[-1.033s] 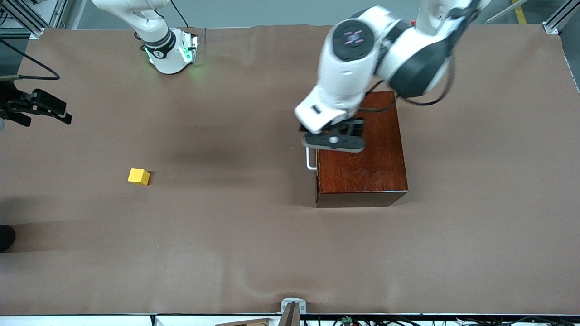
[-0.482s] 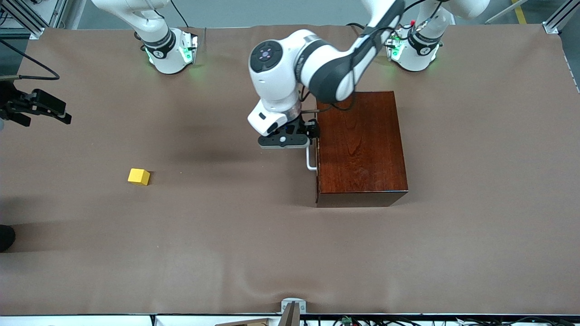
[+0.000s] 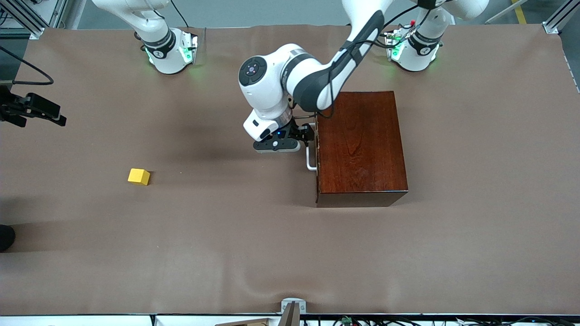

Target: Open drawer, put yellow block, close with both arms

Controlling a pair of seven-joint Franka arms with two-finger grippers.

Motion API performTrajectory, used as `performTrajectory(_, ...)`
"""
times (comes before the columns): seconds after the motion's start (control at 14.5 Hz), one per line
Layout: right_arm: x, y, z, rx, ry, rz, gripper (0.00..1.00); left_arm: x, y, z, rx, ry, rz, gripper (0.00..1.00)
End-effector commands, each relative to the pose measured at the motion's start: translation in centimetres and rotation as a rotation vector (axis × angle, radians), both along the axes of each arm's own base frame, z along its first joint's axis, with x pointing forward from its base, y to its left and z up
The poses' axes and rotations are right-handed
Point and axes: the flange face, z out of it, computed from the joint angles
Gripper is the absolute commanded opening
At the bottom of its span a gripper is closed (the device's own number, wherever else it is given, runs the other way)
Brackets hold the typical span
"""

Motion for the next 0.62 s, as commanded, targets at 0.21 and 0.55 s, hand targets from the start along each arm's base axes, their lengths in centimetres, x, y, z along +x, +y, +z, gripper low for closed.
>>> performTrajectory(0.21,0.1,-1.6,-1.2,0.0,0.031,-0.019,1.0,-0.9,-0.6,-3.4,0.112,-0.043,-0.039,1.0)
performTrajectory(0.55,0.1,-2.3,-2.4,0.003,0.082,-0.031,1.0,-0.9,-0.4,-4.4,0.129,-0.035,-0.043,1.0)
